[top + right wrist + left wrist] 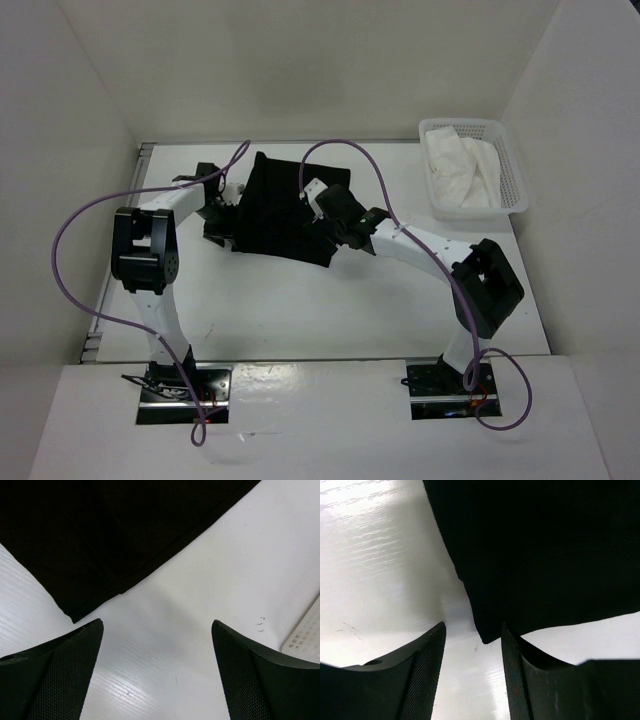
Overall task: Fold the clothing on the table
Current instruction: Flatten the skirt out
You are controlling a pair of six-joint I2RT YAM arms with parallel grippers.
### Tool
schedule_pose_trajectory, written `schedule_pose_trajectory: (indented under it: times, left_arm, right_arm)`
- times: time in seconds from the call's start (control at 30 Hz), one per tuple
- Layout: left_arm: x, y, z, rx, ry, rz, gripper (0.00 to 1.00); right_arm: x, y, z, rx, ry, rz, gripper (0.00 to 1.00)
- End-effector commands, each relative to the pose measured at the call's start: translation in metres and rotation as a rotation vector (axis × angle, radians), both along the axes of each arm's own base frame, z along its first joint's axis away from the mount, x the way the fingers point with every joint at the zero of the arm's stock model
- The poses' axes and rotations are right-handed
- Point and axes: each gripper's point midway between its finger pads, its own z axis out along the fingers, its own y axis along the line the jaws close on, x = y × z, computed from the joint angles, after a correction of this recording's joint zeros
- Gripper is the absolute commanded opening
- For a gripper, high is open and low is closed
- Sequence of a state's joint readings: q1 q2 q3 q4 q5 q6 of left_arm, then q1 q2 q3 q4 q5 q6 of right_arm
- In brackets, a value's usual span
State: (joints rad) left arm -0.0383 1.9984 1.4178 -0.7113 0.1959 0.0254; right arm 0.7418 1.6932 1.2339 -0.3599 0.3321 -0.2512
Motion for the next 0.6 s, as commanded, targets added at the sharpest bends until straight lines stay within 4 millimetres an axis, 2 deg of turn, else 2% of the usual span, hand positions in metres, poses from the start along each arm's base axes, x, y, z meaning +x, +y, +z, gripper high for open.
schedule_pose_trajectory:
  times: [0.0,0.1,0.17,0.2,0.3,0.57]
  left_arm:
    - [-0.008,-0.005,-0.014,0.020,0.035,-0.011,0.56]
    - [-0.010,0.004,-0.012,0.085,0.026,-0.007,0.56]
    - [-0.020,0.008,-0.017,0.124,0.046,-0.009,0.56]
    - [-0.015,0.013,-0.014,0.156,0.023,-0.001,0.56]
    - [-0.021,0.018,-0.016,0.200,0.032,0.006,0.56]
    - [-0.022,0.022,-0.013,0.202,0.034,0.025,0.56]
  right_arm:
    - [0.004,0.003,-0.002,0.023,-0.009,-0.013,0.93]
    - [0.004,0.003,-0.002,0.023,-0.009,-0.013,0.93]
    - [0.004,0.003,-0.002,0.023,-0.009,-0.013,0.93]
    - [0.004,0.003,-0.002,0.017,-0.011,-0.007,0.93]
    - [0.004,0.003,-0.006,0.011,-0.004,-0.007,0.93]
    - [0.004,0.003,-0.002,0.017,-0.011,-0.007,0.93]
